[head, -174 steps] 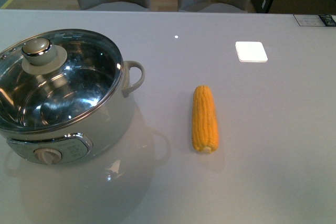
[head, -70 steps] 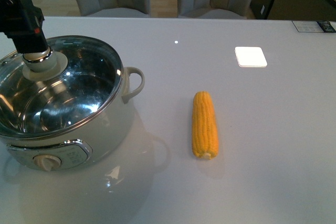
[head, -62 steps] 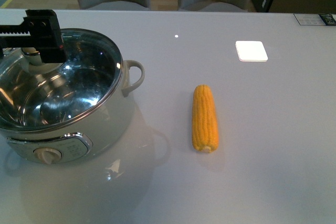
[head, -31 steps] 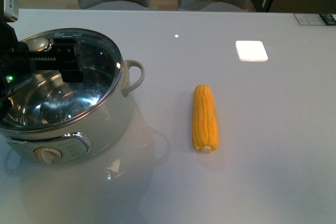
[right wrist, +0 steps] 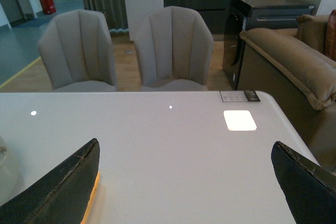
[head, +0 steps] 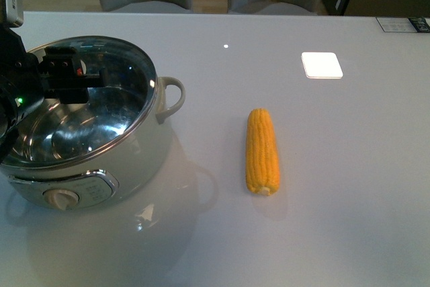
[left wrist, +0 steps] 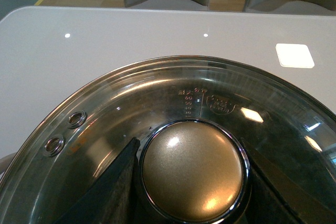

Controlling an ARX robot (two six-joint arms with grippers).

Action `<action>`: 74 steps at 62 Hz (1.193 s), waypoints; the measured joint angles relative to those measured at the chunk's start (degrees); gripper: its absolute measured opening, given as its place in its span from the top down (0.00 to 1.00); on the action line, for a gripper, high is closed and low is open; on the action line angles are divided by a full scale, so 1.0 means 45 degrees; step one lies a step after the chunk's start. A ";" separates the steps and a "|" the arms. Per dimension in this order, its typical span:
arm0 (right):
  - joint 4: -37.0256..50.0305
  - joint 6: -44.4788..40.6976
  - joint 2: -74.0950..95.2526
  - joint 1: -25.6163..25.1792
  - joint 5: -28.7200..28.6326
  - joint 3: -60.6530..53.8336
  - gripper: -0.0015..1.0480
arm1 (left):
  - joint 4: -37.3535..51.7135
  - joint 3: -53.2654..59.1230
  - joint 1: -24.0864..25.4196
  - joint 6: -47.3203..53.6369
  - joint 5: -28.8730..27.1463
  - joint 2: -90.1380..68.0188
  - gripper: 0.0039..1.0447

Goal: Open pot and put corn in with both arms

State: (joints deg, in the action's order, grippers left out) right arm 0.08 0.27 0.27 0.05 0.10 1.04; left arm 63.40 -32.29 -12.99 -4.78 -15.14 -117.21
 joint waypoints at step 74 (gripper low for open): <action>0.0000 0.0000 0.0000 0.0000 0.0000 0.0000 0.08 | -0.3371 0.0248 0.2220 0.0321 0.0476 0.5459 0.57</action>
State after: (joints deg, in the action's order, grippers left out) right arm 0.08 0.27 0.27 0.05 0.10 1.04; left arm 48.23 -31.18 -3.01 -3.33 -12.99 -92.64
